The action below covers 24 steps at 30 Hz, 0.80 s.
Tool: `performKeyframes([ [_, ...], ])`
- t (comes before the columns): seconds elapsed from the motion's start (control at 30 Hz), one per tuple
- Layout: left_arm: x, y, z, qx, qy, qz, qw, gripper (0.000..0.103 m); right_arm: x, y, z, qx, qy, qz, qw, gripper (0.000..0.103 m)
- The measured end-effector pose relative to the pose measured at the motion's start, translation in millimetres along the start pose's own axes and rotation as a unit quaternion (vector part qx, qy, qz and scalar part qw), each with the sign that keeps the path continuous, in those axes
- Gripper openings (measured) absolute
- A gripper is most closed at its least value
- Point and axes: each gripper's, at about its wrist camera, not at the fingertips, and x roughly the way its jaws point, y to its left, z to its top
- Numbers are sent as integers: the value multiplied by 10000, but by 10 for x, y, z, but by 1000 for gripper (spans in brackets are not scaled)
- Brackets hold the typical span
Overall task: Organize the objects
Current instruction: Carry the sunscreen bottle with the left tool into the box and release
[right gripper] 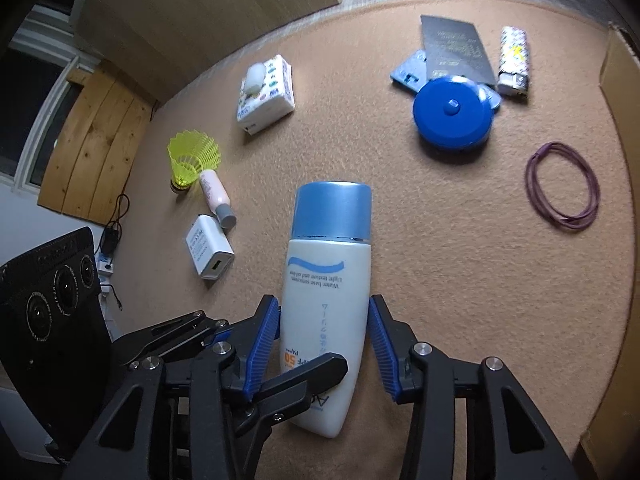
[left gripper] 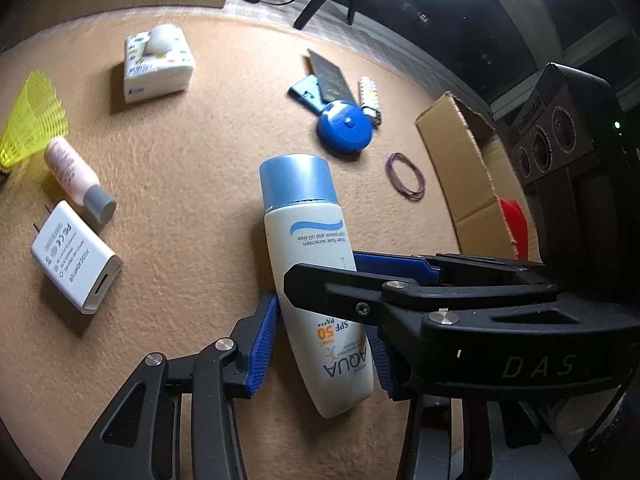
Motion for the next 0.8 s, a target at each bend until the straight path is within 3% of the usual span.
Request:
performKeyframes([
  [0.4, -138, -772, 232, 586, -370, -84, 9976, 46, -785, -199, 12, -22, -661, -99, 9978, 42],
  [0.8, 123, -1760, 536, 1111, -555, -379, 9915, 46, -1578, -848, 72, 251, -1232, -286, 9917, 42],
])
